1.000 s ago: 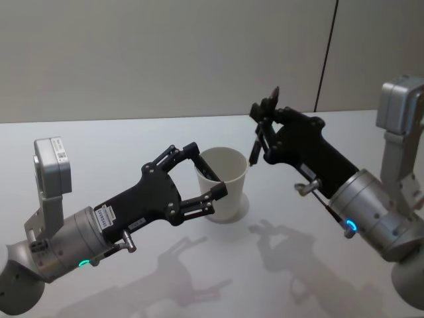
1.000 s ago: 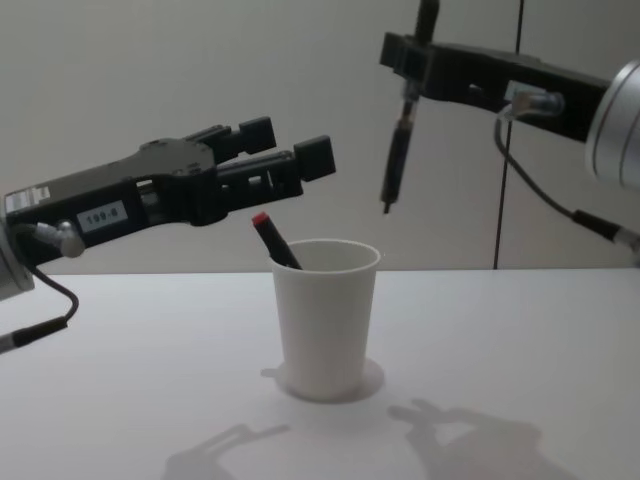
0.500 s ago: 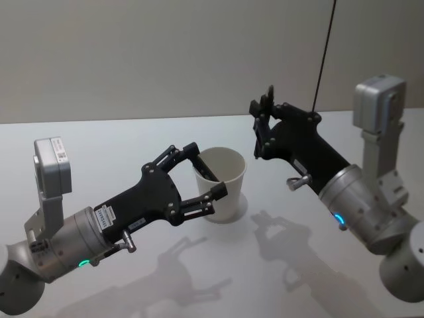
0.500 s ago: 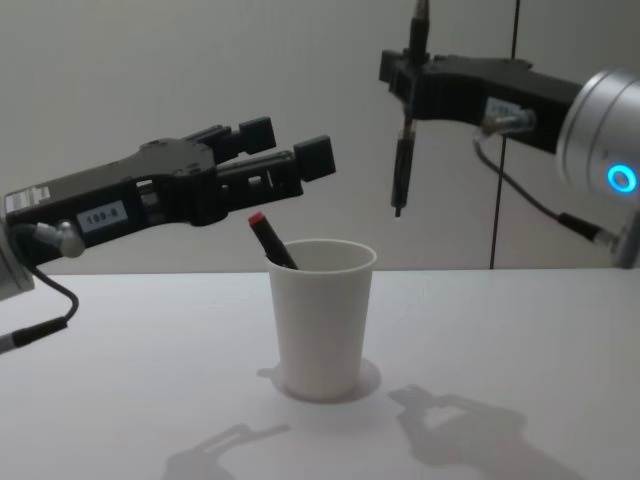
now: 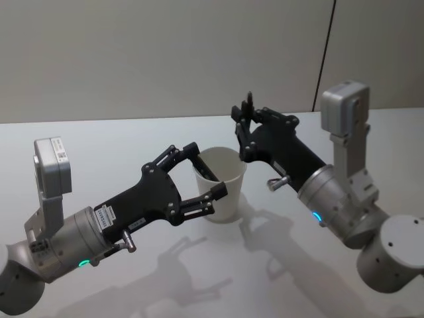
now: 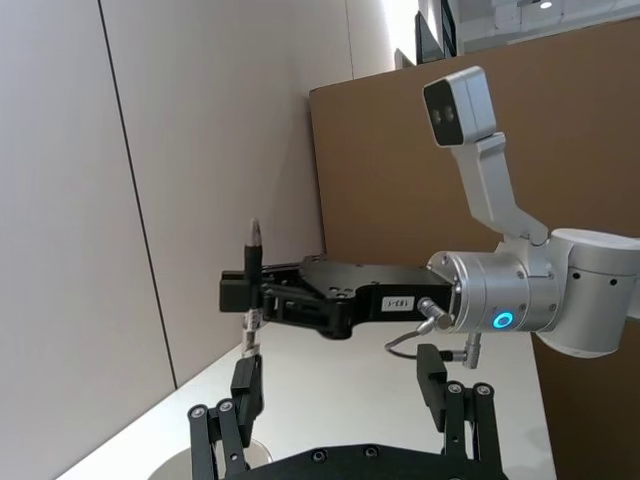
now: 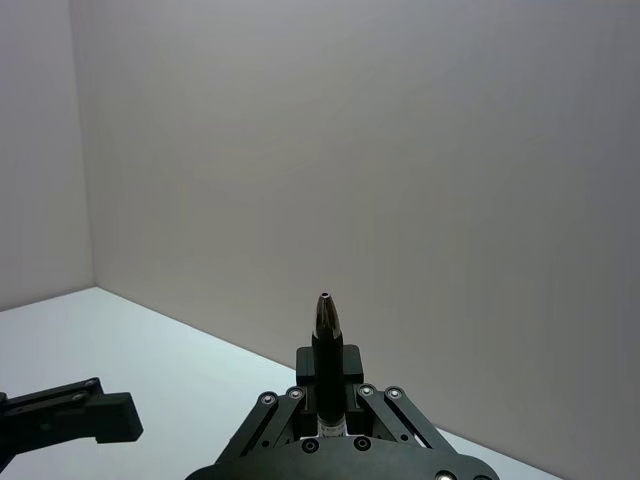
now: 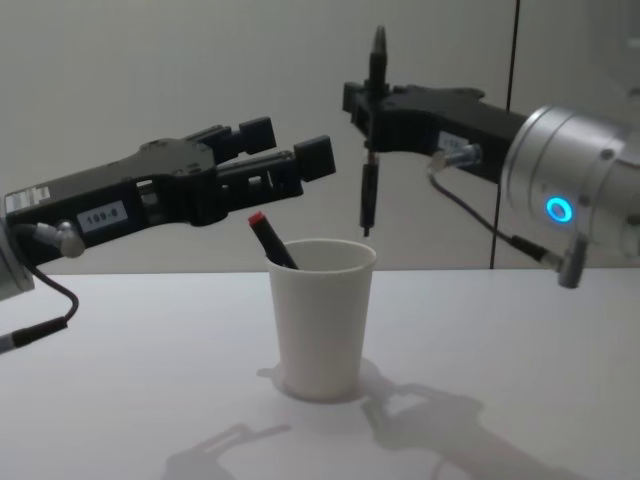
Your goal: Place the pen into the pen holder.
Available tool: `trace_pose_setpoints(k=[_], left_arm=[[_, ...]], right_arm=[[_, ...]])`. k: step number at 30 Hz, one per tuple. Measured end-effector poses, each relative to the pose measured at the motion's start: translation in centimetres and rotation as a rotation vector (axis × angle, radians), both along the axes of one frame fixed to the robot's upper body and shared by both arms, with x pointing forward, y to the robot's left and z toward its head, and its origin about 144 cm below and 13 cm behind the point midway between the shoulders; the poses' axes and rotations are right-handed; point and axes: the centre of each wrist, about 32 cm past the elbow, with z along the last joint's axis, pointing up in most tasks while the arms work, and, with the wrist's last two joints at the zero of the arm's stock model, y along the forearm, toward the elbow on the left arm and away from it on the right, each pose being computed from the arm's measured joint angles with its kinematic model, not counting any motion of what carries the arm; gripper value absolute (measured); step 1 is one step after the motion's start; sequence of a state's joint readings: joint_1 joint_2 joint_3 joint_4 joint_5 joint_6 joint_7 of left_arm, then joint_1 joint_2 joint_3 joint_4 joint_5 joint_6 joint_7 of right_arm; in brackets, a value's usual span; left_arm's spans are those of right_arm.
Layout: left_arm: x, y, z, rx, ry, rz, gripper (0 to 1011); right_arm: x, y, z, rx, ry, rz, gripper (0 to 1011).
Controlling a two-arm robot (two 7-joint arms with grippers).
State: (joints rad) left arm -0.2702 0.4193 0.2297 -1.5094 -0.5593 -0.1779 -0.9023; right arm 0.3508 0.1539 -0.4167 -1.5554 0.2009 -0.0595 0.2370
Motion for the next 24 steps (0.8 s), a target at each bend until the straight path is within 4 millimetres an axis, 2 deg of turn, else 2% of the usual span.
trace_pose_setpoints(k=[7,12,13,15,19,20,24], left_arm=[[0.0,0.0,0.0,0.0,0.0,0.0,1003],[0.0,0.0,0.0,0.0,0.0,0.0,1003],[0.0,0.0,0.0,0.0,0.0,0.0,1003],[0.0,0.0,0.0,0.0,0.0,0.0,1003],[0.0,0.0,0.0,0.0,0.0,0.0,1003],[0.0,0.0,0.0,0.0,0.0,0.0,1003],[0.0,0.0,0.0,0.0,0.0,0.0,1003]], right_arm=[[0.8,0.6,-0.5,-0.003,0.0,0.02,144],[1.5,1.0,-0.9,-0.004,0.001,0.032,318],[1.6,1.0,-0.9,-0.004,0.001,0.033,318],[1.7,1.1,-1.0,-0.002,0.0,0.037,414],[1.9,1.2,-1.0,-0.001,-0.002,0.041,499],[2.0,1.2,-1.0,-0.001,-0.002,0.042,557],[2.1,1.3,-1.1,0.001,-0.005,0.046,683]])
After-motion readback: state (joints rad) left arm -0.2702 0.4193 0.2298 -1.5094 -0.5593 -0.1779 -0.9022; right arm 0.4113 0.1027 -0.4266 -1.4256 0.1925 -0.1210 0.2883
